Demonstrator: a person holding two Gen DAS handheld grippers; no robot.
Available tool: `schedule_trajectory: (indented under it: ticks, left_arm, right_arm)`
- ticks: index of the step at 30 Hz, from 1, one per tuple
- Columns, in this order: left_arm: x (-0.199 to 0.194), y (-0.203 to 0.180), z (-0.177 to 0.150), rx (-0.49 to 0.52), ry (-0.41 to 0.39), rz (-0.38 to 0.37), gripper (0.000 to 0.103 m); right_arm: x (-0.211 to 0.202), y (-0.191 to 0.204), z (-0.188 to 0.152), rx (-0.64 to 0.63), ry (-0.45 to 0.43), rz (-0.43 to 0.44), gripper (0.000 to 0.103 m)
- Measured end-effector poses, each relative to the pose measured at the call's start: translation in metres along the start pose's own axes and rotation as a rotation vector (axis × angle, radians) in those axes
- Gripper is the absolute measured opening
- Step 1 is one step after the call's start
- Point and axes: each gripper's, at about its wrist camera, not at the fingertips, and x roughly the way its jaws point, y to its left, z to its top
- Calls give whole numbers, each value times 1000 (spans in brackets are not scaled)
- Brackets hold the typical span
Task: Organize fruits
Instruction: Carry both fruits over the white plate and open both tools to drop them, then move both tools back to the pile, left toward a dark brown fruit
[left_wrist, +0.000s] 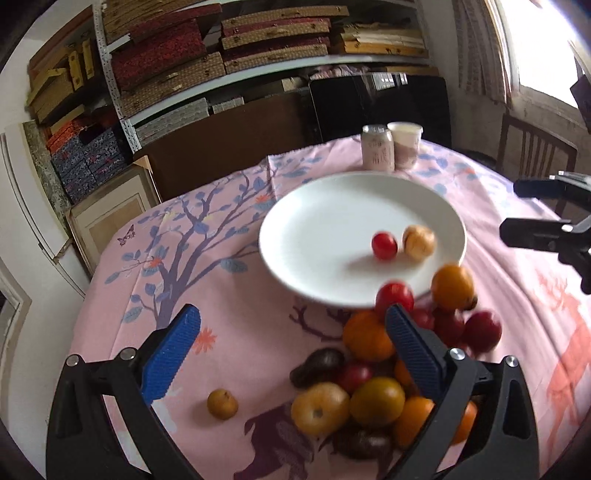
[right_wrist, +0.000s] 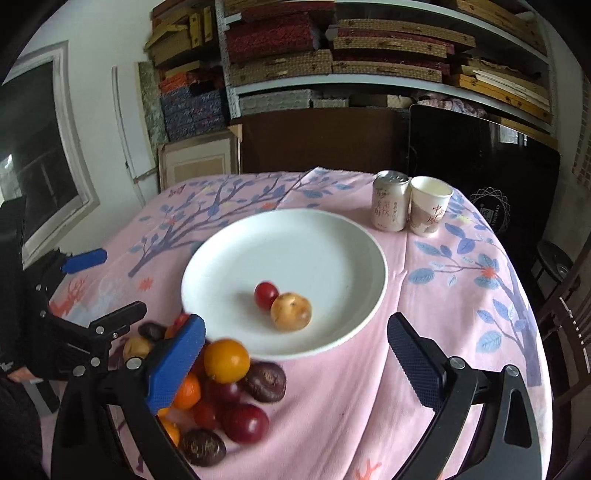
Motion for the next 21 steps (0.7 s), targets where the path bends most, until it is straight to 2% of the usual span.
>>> schedule_trajectory:
  ticks: [4, 6, 8, 14, 18, 19, 21]
  left_arm:
    - [-3, 6, -38, 32, 69, -3, 99]
    - [-5, 9, -47, 23, 81, -10, 99]
    - [-5, 11, -52, 12, 104, -49, 99]
    - [-13, 4, -58, 32, 114, -119, 99]
    - [-8, -10, -71, 71, 161, -174, 99]
    - [-4, -13, -74, 83, 180, -177, 99]
    - [8, -18, -81, 104, 215, -169, 99]
  right_arm:
    - [5, 30, -35, -88, 146, 118, 100]
    - [7, 51, -48, -185, 222, 72, 99]
    - [4, 68, -56, -268, 232, 2, 99]
    - [13, 77, -67, -288, 258, -18, 99]
    - [31, 79, -77, -316, 269, 19, 90]
    - [34, 80, -79, -318, 271, 29, 83]
    - [34, 81, -81, -309, 251, 27, 82]
